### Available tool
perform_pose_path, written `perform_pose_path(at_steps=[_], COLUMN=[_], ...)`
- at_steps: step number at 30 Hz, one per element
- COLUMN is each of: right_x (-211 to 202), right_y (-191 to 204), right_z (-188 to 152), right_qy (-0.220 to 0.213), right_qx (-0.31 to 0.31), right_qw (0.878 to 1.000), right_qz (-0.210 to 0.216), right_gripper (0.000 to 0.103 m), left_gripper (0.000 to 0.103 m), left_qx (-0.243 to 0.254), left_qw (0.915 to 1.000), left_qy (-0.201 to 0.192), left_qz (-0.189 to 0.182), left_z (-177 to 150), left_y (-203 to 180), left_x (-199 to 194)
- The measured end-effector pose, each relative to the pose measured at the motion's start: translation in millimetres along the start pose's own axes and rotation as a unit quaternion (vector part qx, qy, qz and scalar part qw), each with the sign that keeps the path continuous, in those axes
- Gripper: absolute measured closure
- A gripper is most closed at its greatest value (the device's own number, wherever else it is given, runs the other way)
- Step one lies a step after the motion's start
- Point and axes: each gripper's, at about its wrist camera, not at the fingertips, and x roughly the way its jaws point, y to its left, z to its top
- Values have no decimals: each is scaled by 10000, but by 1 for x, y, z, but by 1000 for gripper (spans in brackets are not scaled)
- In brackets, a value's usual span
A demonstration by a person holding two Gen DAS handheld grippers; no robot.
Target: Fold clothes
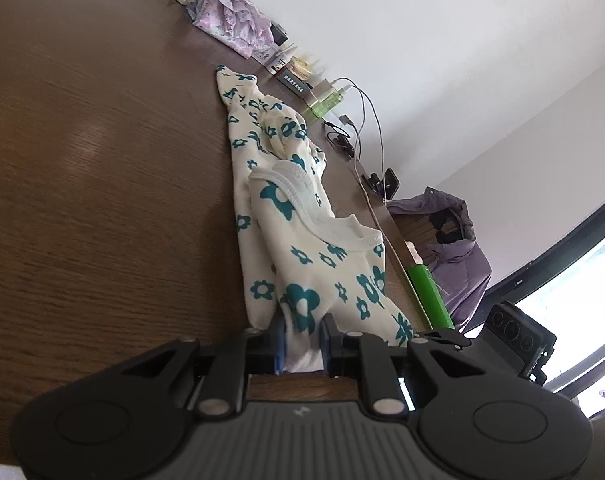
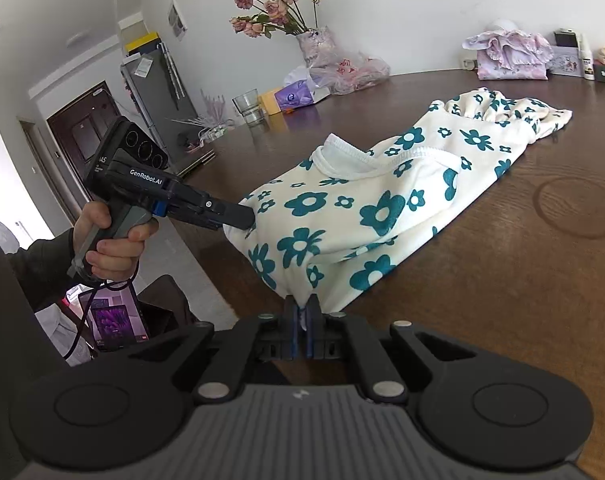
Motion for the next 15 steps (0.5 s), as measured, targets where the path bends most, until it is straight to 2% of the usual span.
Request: perform_pose_path(at_steps=[5,9,11,15], right_x=[-12,-28,-40,-64], right_y=[6,1,1,7], right_z=[-2,0,1,10], right_qy=[60,116,98,-89], right_qx=[-1,103,120,-32], right_qw=[9993,9972,9960,9938], right_qz=[-378,-736,-876,-1107], right_gripper=[100,100,99,95], left_gripper=[87,86,78,73], left_qx=[-128,2,69,465], left_qw=[9995,9989,9988,9981], left_qy=[-90,52,108,11], left_qz=[-266,-457,-478,-411], left_z=[-4,-2,1,12], left_y=[-7,-22,-27,-37], left_x=[11,34,40,37])
